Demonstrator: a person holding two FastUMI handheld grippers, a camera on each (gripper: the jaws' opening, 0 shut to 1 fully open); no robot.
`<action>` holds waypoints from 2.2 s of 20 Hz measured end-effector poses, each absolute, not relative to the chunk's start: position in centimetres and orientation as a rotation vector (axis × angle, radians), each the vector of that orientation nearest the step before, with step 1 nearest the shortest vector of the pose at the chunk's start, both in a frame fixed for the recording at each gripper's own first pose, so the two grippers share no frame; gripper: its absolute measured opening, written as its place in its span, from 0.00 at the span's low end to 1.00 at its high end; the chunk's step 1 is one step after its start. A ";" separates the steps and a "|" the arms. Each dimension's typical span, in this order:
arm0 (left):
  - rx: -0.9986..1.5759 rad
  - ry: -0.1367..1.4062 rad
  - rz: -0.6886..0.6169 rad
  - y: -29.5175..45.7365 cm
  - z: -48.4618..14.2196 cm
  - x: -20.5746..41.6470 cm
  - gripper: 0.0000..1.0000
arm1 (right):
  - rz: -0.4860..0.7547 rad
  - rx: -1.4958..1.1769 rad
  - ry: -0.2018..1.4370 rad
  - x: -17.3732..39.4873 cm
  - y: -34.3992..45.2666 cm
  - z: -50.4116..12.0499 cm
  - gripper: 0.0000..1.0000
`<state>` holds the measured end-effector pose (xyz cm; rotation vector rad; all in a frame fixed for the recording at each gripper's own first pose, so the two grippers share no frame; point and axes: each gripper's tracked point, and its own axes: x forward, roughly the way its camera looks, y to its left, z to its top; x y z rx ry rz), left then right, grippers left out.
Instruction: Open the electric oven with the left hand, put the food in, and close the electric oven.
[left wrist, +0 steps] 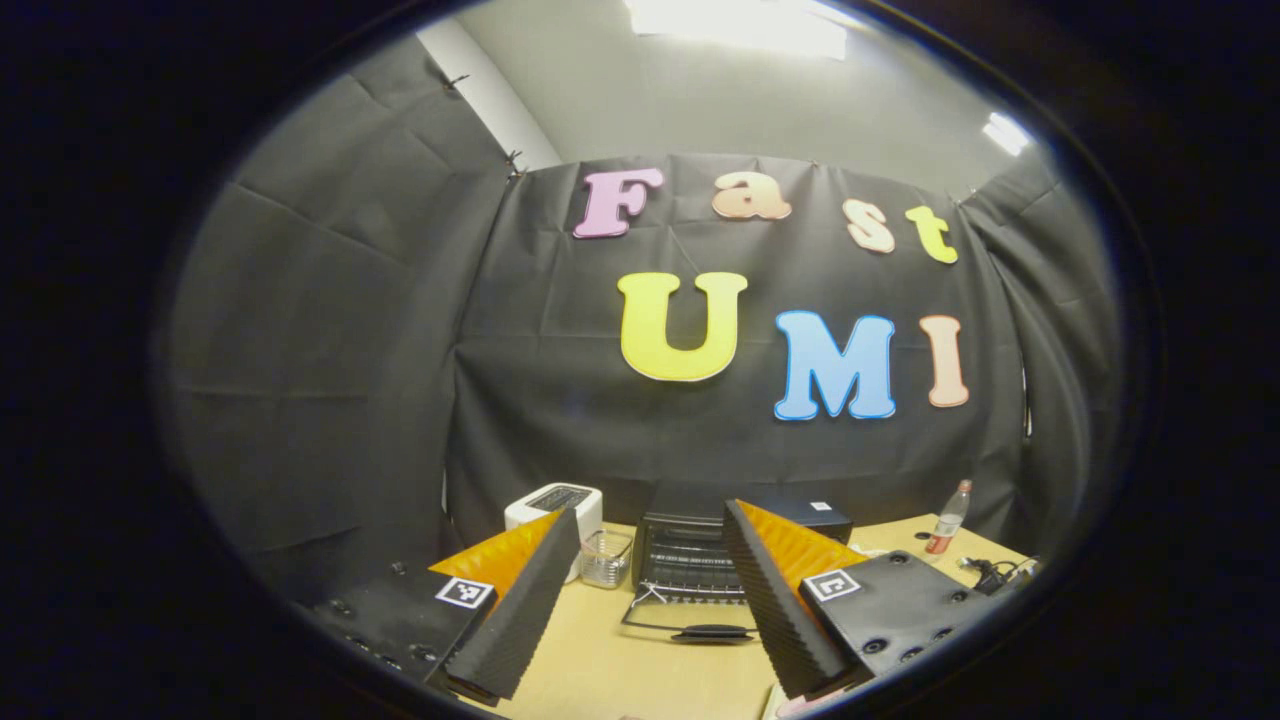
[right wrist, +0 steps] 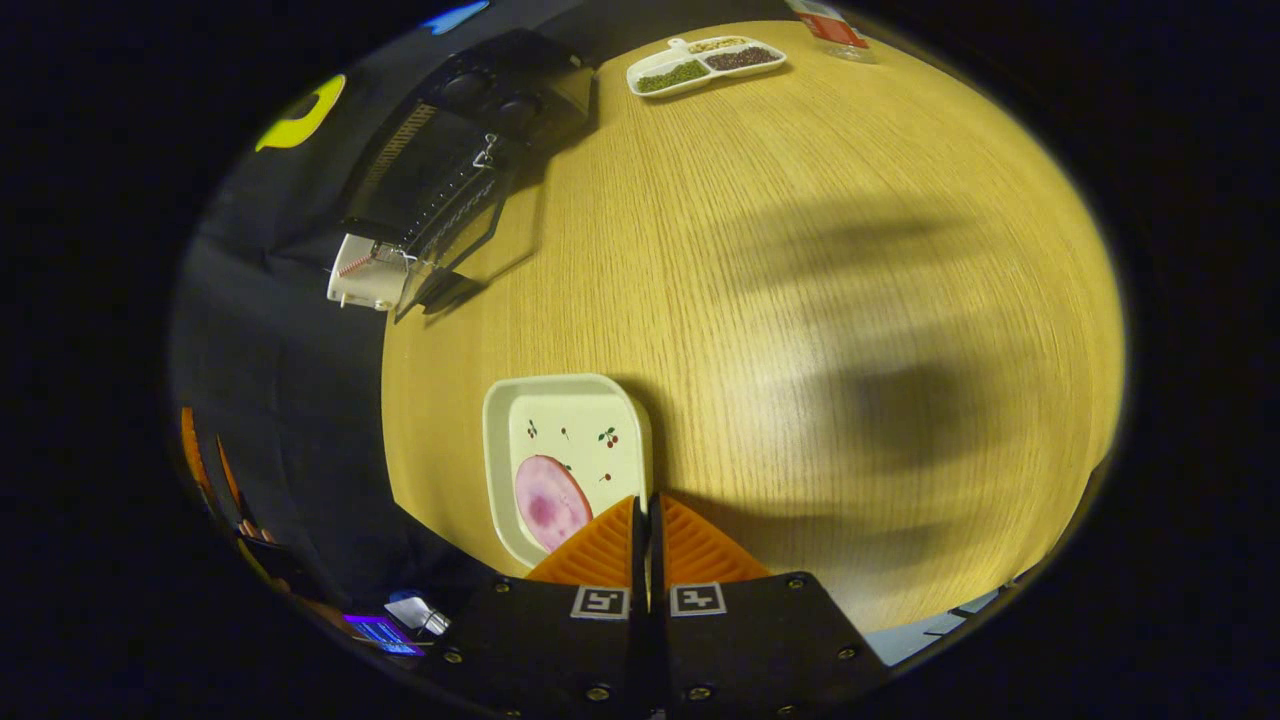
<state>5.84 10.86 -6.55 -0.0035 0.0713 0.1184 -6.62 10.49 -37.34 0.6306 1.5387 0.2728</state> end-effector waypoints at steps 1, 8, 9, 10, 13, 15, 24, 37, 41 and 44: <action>-0.004 0.071 0.117 11.0 -6.5 5.8 1.00 | 0.270 0.642 1.532 -6.5 10.5 -37.0 0.01; -0.003 0.067 0.112 11.8 -6.5 6.8 1.00 | 0.239 0.787 1.445 -2.9 14.1 -33.7 0.00; -0.005 0.067 0.111 11.9 -6.7 7.1 1.00 | 0.234 0.809 1.429 -2.1 14.8 -33.2 0.01; -0.006 0.069 0.110 12.1 -6.7 7.2 1.00 | 0.227 0.833 1.413 -1.5 15.5 -32.8 0.01; -0.004 0.072 0.108 12.9 -6.9 7.4 1.00 | 0.181 0.907 1.367 0.8 17.6 -31.9 0.01; 0.000 0.074 0.108 13.5 -6.9 7.7 0.94 | 0.138 0.933 1.334 2.3 18.7 -31.7 0.01; 0.013 0.094 0.118 17.5 -8.2 9.2 1.00 | -0.038 1.134 1.159 9.4 23.7 -30.6 0.01; 0.030 0.150 0.160 22.0 -10.4 10.1 0.97 | -0.291 1.433 1.001 18.3 27.7 -33.5 0.01; 0.048 0.171 0.177 22.9 -11.0 10.1 1.00 | -0.346 1.470 0.939 21.1 27.8 -34.5 0.01; 0.065 0.176 0.193 23.8 -11.0 10.0 0.92 | -0.390 1.514 0.902 23.0 28.0 -35.2 0.01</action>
